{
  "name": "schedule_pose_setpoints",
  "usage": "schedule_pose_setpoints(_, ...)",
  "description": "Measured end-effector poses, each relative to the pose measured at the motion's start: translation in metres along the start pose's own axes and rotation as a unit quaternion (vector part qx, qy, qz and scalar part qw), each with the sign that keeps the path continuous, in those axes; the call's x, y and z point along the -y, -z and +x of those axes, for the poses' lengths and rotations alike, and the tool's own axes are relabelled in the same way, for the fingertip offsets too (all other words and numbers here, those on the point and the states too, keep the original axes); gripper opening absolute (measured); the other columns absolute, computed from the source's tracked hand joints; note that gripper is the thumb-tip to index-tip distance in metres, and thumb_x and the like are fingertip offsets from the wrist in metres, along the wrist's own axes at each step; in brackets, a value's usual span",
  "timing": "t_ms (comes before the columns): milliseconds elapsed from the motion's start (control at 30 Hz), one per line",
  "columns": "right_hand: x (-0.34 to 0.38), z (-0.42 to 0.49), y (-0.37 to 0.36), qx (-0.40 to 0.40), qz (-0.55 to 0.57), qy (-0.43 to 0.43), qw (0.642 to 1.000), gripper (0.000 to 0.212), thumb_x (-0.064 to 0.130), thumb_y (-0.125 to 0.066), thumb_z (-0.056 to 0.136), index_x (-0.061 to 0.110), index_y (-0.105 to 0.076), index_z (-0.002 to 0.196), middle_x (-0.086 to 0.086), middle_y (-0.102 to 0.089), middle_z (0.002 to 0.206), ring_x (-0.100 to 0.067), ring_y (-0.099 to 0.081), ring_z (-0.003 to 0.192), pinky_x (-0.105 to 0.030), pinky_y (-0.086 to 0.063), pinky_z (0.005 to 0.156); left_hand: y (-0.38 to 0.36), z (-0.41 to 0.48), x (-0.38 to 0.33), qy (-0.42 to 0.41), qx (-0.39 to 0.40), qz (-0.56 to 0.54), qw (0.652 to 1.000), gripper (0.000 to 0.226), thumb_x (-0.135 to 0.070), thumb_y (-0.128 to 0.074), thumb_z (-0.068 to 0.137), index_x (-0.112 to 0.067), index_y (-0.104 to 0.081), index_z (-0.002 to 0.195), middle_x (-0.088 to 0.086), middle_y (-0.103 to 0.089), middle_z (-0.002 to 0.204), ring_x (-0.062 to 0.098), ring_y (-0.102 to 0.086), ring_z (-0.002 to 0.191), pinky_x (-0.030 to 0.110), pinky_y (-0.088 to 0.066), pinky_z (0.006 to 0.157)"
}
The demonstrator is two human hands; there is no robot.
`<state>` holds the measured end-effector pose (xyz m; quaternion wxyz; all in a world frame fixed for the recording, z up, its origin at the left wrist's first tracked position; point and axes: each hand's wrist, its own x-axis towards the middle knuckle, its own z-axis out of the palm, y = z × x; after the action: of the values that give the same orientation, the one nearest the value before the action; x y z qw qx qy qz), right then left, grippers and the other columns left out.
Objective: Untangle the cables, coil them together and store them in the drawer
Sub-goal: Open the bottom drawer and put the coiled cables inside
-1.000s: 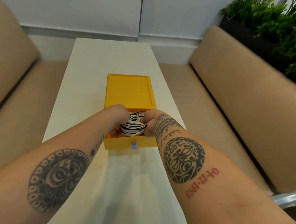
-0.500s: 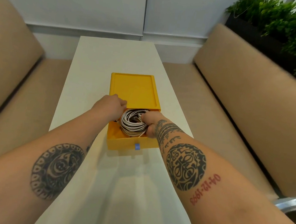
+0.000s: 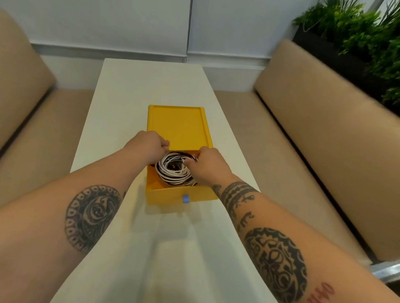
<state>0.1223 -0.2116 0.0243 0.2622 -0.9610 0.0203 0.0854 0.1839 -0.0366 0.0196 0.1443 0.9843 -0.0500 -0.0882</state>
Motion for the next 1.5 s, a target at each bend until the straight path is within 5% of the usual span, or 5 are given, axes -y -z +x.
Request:
schedule_pose_setpoints(567,-0.044,-0.032,-0.039,-0.191,-0.125,0.247,0.942,0.014,0.029,-0.076,0.082,0.019,-0.074,0.091,-0.009,-0.062,0.12,-0.037,-0.05,0.123,-0.052,-0.051,0.078,0.009,0.002,0.002,-0.026,0.021,0.052,0.998,0.041,-0.047,-0.044,0.099,-0.029,-0.065,0.13,0.003,-0.058,0.14,0.028,-0.052,0.126,0.035,-0.045,0.097)
schedule_pose_setpoints(800,-0.042,-0.006,-0.006,0.007,-0.151,0.171,0.974,0.107,0.073,-0.064,0.076,0.023,-0.016,0.158,-0.002,-0.001,0.167,-0.024,0.012,0.153,-0.052,-0.012,0.123,0.02,0.0,-0.004,-0.05,0.037,0.09,0.994,0.057,-0.062,-0.04,0.096,-0.013,-0.065,0.081,0.009,-0.061,0.091,0.03,-0.057,0.096,0.032,-0.041,0.07)
schedule_pose_setpoints(933,-0.042,0.012,0.016,0.068,-0.181,0.148,0.97,0.146,0.092,-0.065,0.048,0.018,-0.005,0.159,0.0,-0.007,0.167,-0.022,-0.001,0.154,-0.049,-0.02,0.122,0.03,-0.003,0.005,-0.081,0.144,0.156,0.974,0.104,-0.092,-0.044,0.068,-0.029,-0.039,0.151,0.006,-0.032,0.159,0.028,-0.022,0.148,0.045,-0.03,0.113)
schedule_pose_setpoints(1100,-0.044,0.018,0.014,0.019,-0.192,0.163,0.968,0.138,0.093,-0.064,0.046,0.02,-0.022,0.155,0.002,-0.025,0.155,-0.019,-0.033,0.14,-0.043,-0.041,0.111,0.019,-0.011,0.023,-0.138,0.222,0.11,0.959,0.173,-0.103,-0.051,0.012,-0.023,-0.004,0.158,0.007,0.012,0.165,0.029,0.025,0.148,0.054,-0.005,0.122)
schedule_pose_setpoints(1500,-0.045,0.028,0.006,-0.071,-0.284,0.249,0.923,0.102,0.091,-0.046,0.068,0.016,-0.048,0.138,-0.003,-0.054,0.126,-0.022,-0.052,0.115,-0.041,-0.044,0.099,0.006,-0.02,0.03,-0.158,0.082,0.136,0.975,0.12,-0.062,-0.082,0.058,-0.022,-0.023,0.154,0.005,-0.011,0.165,0.021,0.0,0.153,0.042,-0.02,0.121)
